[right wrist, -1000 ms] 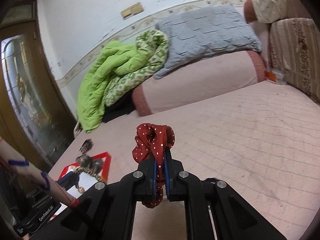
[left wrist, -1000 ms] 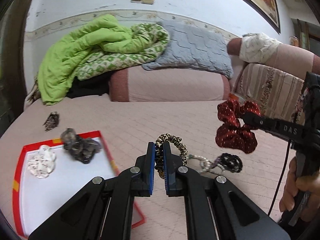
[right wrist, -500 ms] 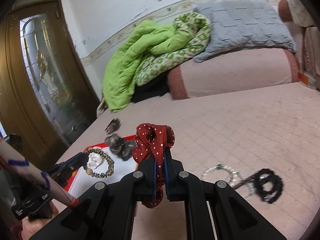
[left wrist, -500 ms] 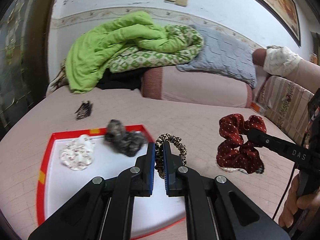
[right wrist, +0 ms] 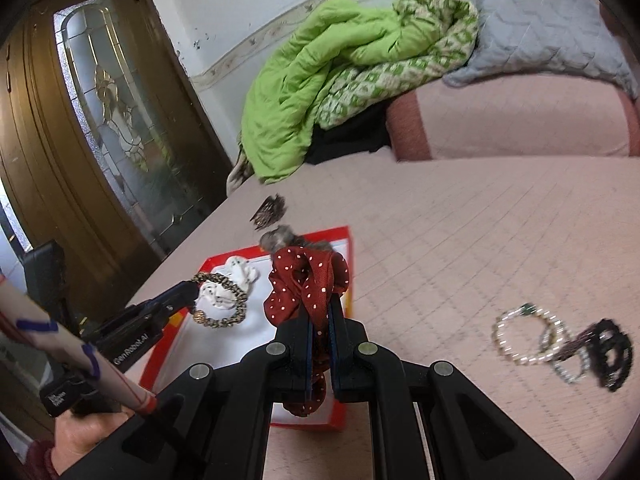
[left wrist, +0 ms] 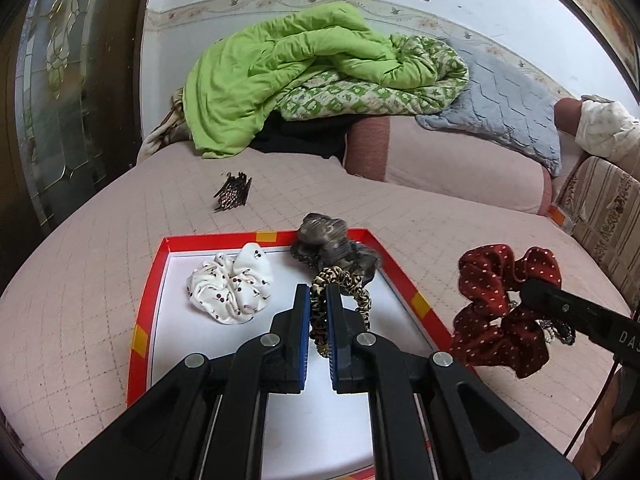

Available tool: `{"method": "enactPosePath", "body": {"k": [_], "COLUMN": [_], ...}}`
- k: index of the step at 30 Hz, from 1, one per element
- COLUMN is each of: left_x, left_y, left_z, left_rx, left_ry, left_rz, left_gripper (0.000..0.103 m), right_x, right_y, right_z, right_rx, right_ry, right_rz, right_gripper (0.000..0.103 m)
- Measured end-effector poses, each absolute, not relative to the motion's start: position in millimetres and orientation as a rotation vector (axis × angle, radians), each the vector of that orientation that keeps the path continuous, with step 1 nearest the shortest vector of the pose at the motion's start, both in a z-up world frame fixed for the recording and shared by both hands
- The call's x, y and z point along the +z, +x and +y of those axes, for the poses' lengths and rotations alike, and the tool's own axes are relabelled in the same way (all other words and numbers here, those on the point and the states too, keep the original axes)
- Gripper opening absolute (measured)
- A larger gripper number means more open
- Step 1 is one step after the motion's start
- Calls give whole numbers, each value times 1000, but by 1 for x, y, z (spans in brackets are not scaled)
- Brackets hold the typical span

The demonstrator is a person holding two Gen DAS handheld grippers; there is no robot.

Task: Organize jewelry
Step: 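Carry the red scrunchie and gold bracelet over the tray, then open both tools to release the scrunchie and bracelet into the tray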

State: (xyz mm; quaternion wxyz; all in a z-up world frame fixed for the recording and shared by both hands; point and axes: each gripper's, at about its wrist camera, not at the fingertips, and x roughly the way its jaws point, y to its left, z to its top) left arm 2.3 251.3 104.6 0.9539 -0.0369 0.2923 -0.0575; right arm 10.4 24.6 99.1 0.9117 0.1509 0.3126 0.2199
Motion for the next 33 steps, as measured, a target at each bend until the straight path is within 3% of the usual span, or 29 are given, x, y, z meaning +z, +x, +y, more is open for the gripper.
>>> {"method": "enactPosePath", "body": {"k": [33], "left_x": [69], "left_y": [55], "left_z": [293], "left_rx": [27], "left_ry": [-162], "left_rz": [769], "left_gripper": [7], "right_x": [58], "right_y": [101], "right_z": [103], "right_rx": [504], "right_ry": [257], "right_rz": [920], "right_gripper": [10]}}
